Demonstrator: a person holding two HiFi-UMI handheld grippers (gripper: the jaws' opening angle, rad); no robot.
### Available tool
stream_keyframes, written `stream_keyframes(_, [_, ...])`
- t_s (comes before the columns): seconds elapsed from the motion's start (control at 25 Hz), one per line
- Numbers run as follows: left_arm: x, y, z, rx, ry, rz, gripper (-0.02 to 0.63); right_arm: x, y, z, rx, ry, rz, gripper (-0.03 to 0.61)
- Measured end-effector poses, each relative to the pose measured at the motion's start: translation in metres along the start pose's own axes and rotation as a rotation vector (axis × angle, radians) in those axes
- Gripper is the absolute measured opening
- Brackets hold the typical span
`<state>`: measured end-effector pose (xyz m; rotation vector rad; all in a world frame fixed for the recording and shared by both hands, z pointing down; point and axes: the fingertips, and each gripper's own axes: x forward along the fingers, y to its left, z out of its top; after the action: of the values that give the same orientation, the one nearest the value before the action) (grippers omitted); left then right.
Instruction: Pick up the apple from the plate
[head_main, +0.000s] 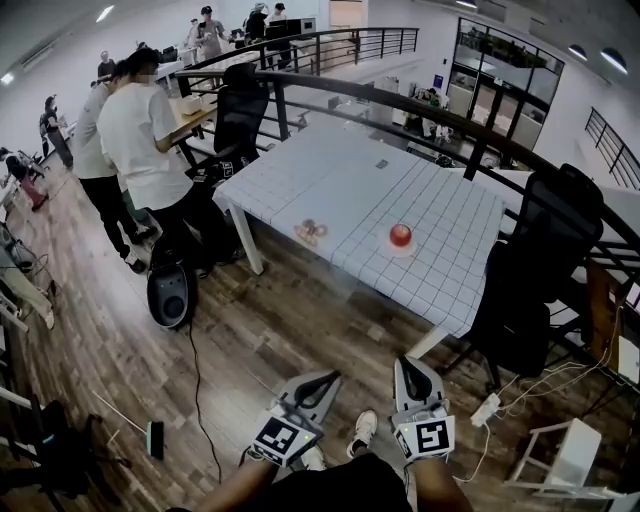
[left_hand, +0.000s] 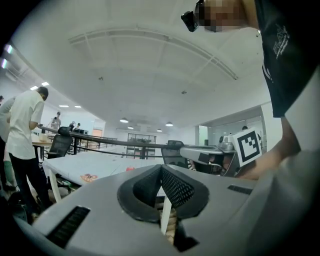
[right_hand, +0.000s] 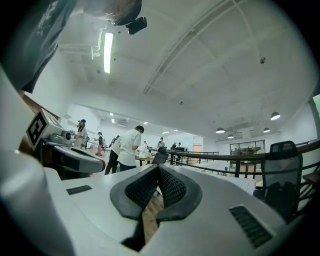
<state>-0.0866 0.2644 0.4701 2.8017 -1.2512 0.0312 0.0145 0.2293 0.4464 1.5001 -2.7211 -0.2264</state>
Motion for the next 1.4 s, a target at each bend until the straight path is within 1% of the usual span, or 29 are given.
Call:
stream_keyframes(0.16, [0.033, 0.005, 0.002, -0.008, 0.007, 0.004, 0.021, 0.013, -0.025, -0.013, 0.022, 0.021, 0.011, 0.023])
stream_keyframes(0.32, [0.071, 0.016, 0.002, -0.007, 0.006, 0.016, 0.021, 0.030, -0.052, -0.025, 0.017, 0.039, 0.037, 0.023])
stream_keyframes(0.44, [0.097, 0.021, -0.002, 0.000, 0.024, 0.021, 0.021, 0.042, -0.072, -0.031, 0.019, 0.043, 0.056, 0.023])
stream_keyframes(0.64, [0.132, 0.035, 0.005, 0.004, 0.027, 0.060, 0.021, 0.061, -0.097, -0.028, 0.010, 0.021, 0.096, 0.023])
stream_keyframes(0.76, [0.149, 0.042, 0.007, 0.018, 0.033, 0.082, 0.021, 0.071, -0.110, -0.024, 0.033, -0.017, 0.111, 0.023])
stream_keyframes(0.88, [0.160, 0.049, 0.008, 0.026, 0.043, 0.109, 0.021, 0.078, -0.117, -0.026, 0.045, -0.010, 0.140, 0.023])
stream_keyframes(1.08, [0.171, 0.063, 0.013, 0.015, 0.048, 0.154, 0.021, 0.086, -0.120, -0.026, 0.069, -0.013, 0.171, 0.023])
stream_keyframes(1.24, [0.180, 0.080, 0.016, 0.014, 0.042, 0.186, 0.021, 0.104, -0.118, -0.024, 0.112, -0.042, 0.192, 0.023])
stream_keyframes(1.4, [0.191, 0.096, 0.015, 0.021, 0.041, 0.185, 0.021, 0.124, -0.121, -0.023, 0.121, -0.060, 0.207, 0.023])
